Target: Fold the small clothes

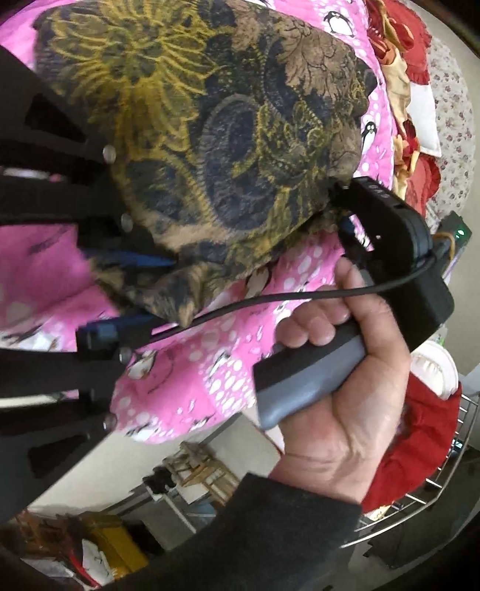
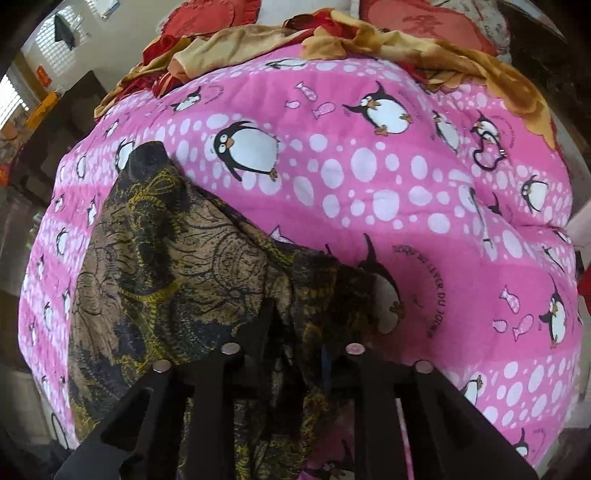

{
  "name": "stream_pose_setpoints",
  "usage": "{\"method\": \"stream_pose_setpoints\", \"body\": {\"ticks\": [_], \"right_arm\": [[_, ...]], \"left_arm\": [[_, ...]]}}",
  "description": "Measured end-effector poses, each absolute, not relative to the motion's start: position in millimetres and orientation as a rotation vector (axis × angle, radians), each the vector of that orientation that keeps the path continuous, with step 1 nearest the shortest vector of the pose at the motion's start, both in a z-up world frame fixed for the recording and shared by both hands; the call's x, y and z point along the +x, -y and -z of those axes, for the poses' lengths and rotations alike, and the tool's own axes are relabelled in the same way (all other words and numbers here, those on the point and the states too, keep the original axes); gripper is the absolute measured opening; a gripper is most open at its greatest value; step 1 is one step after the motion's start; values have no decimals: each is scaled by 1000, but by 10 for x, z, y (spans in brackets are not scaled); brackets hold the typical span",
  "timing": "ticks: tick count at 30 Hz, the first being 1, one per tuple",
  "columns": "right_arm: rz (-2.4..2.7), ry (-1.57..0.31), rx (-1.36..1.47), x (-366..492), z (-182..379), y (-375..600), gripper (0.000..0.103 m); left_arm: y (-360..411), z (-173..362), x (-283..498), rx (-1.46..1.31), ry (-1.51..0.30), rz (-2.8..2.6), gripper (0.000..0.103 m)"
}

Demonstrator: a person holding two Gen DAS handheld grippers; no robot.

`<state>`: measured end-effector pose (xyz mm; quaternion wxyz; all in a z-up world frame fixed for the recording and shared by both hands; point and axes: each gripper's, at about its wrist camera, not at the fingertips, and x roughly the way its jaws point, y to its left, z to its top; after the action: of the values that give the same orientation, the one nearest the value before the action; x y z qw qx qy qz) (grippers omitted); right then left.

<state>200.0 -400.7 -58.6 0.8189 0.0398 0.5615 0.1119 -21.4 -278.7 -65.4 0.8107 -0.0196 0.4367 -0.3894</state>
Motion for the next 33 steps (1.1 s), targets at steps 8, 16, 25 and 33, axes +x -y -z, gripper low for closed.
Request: {"method": "stream_pose_setpoints", "body": {"ticks": [8, 16, 25, 33], "right_arm": [[-233, -900, 143, 1211, -262, 4193, 25], [-343, -870, -99, -7, 37, 3464, 20], [-151, -910, 83, -358, 809, 3867, 20], [-66, -929, 66, -108, 218, 3811, 28]], "left_arm": [[1949, 211, -368, -60, -838, 806, 43], [1478, 605, 72, -5, -899, 569, 6], [1436, 908, 33, -36, -961, 574, 6], [1522, 64, 648, -74, -819, 566, 29]]}}
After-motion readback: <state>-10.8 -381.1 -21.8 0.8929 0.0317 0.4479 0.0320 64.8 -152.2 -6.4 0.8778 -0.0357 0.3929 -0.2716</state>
